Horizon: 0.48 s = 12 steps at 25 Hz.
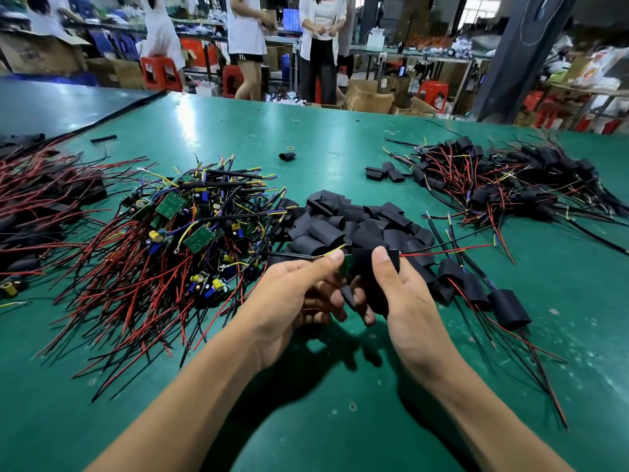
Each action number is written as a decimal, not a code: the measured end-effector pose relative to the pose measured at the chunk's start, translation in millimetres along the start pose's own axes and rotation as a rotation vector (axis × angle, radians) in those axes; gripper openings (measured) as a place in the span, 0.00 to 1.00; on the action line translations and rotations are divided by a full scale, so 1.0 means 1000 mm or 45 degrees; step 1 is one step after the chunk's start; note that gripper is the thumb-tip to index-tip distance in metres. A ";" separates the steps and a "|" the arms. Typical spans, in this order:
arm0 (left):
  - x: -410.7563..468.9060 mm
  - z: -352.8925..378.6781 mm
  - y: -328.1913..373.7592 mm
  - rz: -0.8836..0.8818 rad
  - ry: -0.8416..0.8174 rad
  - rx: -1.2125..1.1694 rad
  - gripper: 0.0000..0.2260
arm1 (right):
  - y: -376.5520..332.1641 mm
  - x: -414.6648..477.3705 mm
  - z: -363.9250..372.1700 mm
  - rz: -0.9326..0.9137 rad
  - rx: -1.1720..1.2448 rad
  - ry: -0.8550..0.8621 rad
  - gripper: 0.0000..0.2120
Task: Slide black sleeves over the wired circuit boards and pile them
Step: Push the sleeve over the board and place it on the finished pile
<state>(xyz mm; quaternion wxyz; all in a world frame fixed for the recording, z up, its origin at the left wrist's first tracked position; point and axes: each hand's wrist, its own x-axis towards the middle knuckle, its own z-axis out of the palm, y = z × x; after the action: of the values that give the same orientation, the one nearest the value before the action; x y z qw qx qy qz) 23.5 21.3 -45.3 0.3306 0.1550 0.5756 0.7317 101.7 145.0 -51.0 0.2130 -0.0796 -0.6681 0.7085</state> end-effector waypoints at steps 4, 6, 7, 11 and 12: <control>0.000 0.000 -0.001 0.016 0.014 0.024 0.15 | 0.001 0.003 -0.003 -0.051 -0.019 -0.006 0.19; 0.000 0.001 -0.002 0.030 0.044 0.020 0.15 | 0.002 0.004 -0.003 -0.072 -0.005 -0.011 0.18; 0.001 0.001 -0.002 0.041 0.062 0.013 0.15 | 0.003 0.003 -0.003 -0.081 0.000 -0.016 0.17; 0.001 0.001 -0.002 0.064 0.105 -0.004 0.14 | 0.003 0.002 -0.006 -0.058 0.060 -0.050 0.10; 0.002 0.001 -0.002 0.060 0.107 -0.007 0.14 | 0.002 0.003 -0.007 -0.048 0.093 -0.073 0.08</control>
<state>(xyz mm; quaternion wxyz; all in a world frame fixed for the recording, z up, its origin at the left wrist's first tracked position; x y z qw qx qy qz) 23.8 23.4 -47.3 0.2892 0.1366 0.5833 0.7467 101.5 152.7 -53.4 0.2099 -0.0389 -0.6490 0.7302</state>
